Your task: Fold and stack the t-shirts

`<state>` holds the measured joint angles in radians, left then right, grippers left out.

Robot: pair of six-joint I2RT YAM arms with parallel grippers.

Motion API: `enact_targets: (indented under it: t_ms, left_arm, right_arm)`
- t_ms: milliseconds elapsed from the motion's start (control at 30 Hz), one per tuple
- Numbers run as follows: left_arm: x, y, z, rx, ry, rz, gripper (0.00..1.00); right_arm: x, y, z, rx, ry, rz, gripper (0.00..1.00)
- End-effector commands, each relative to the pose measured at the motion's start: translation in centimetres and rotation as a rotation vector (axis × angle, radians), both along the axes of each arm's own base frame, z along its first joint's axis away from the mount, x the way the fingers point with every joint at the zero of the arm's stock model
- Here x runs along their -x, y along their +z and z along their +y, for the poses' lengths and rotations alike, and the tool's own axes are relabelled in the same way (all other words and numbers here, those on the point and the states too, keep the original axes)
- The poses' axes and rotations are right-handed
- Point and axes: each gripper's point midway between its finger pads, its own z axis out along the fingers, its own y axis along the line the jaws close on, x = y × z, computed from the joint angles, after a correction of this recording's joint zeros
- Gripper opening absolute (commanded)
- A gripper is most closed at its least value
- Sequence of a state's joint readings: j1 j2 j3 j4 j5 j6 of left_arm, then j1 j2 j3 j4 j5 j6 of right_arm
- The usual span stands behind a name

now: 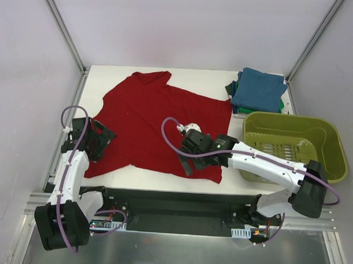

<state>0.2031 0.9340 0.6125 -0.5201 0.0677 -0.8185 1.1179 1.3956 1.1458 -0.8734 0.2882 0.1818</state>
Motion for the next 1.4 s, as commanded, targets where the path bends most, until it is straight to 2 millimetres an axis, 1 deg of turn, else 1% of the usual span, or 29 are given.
enact_targets:
  t_ms: [0,33,67,133,167,233,300,333,433,467,500,533,600,633,667,767,833,900,933,1033,1067,1100,1167,1200,1233,1267,1300,1333,1367]
  left_arm:
    - [-2.8,2.8,-3.5,0.084,-0.172,-0.092,0.99]
    - [-3.2,2.3,-4.6,0.09,-0.215,-0.065,0.99]
    - [-3.4,1.9,-5.1,0.088,-0.238,-0.047,0.99]
    - [-3.9,0.4,-5.8,0.09,-0.271,0.016,0.99]
    - [-4.0,-0.1,-6.2,0.09,-0.287,0.036,0.99]
    - [-4.3,-1.8,-6.2,0.097,-0.29,0.102,0.99]
    - [-4.3,-3.1,-5.9,0.088,-0.288,0.154,0.99]
    - [-4.1,-3.6,-5.5,0.069,-0.279,0.172,0.99]
    - [-3.3,-4.9,-4.9,0.041,-0.264,0.214,0.99]
    - [-3.0,-5.1,-4.6,0.032,-0.258,0.221,0.99]
    - [-2.3,-5.5,-4.4,0.038,-0.253,0.237,0.99]
    - [-2.0,-5.7,-4.4,0.041,-0.249,0.244,0.99]
    - [-0.6,-6.5,-3.8,0.029,-0.223,0.273,0.99]
    - [-0.2,-6.7,-3.5,0.028,-0.205,0.284,0.99]
    - [0.6,-7.1,-2.9,0.008,-0.182,0.295,0.99]
    - [1.7,-7.0,-1.2,-0.035,-0.098,0.306,0.99]
    - [2.4,-6.7,-0.3,-0.053,-0.059,0.315,0.99]
    - [2.8,-5.8,0.2,-0.069,-0.033,0.301,0.99]
    - [2.8,-5.4,0.4,-0.08,-0.021,0.291,0.99]
    - [2.4,-3.5,0.5,-0.088,-0.008,0.202,0.99]
    - [2.2,-3.0,0.4,-0.086,-0.007,0.181,0.99]
    - [2.0,-2.6,0.1,-0.073,-0.017,0.159,0.99]
    - [1.5,-1.3,-0.2,-0.062,-0.024,0.101,0.99]
    - [1.3,-0.8,-0.6,-0.046,-0.033,0.078,0.99]
    - [0.7,0.1,-1.0,-0.027,-0.048,0.044,0.99]
    - [0.4,0.5,-1.3,-0.019,-0.064,0.028,0.99]
    - [0.0,0.9,-1.5,-0.017,-0.081,0.013,0.99]
    - [-0.8,1.5,-1.9,-0.001,-0.107,-0.003,0.99]
    - [-1.3,1.9,-2.3,0.004,-0.13,-0.009,0.99]
  right_arm:
    - [-2.7,1.9,6.8,-0.274,0.005,-0.006,0.97]
    - [-3.3,2.0,8.5,-0.329,0.014,-0.007,0.97]
    - [-3.4,1.2,9.6,-0.33,0.025,0.02,0.97]
    - [-3.4,0.3,11.2,-0.341,0.046,0.06,0.97]
    - [-3.7,-1.1,11.9,-0.32,0.043,0.084,0.97]
    - [-3.9,-2.3,12.7,-0.31,0.043,0.122,0.97]
    - [-4.5,-4.3,13.2,-0.283,0.018,0.146,0.97]
    - [-4.0,-5.5,13.7,-0.284,0.027,0.193,0.97]
    - [-2.6,-7.3,14.6,-0.316,0.032,0.286,0.97]
    - [-1.6,-7.6,15.0,-0.336,0.051,0.338,0.97]
    - [-0.7,-8.5,14.7,-0.327,0.056,0.37,0.97]
    - [-0.3,-8.7,14.9,-0.336,0.062,0.382,0.97]
    - [1.7,-9.5,14.7,-0.332,0.09,0.414,0.97]
    - [2.5,-9.6,14.8,-0.333,0.106,0.426,0.97]
    - [4.1,-9.6,15.1,-0.336,0.143,0.457,0.97]
    - [6.6,-10.0,15.3,-0.329,0.177,0.502,0.97]
    - [6.8,-9.6,15.4,-0.336,0.174,0.5,0.97]
    - [6.5,-8.3,15.2,-0.347,0.183,0.467,0.97]
    - [5.7,-7.6,15.2,-0.346,0.199,0.419,0.97]
    - [4.8,-5.3,14.4,-0.329,0.238,0.349,0.97]
    - [4.7,-5.1,13.6,-0.309,0.235,0.341,0.97]
    - [4.3,-4.0,13.2,-0.321,0.234,0.316,0.97]
    - [2.8,-3.1,11.6,-0.32,0.192,0.269,0.97]
    - [2.1,-3.0,10.9,-0.318,0.164,0.255,0.97]
    - [0.2,-2.9,9.7,-0.308,0.102,0.229,0.97]
    - [-0.4,-3.1,8.7,-0.294,0.064,0.23,0.97]
    - [-1.2,-3.3,7.9,-0.283,0.027,0.231,0.97]
    - [-2.9,-3.5,6.7,-0.273,-0.037,0.224,0.97]
    - [-3.6,-4.1,5.9,-0.25,-0.075,0.231,0.97]
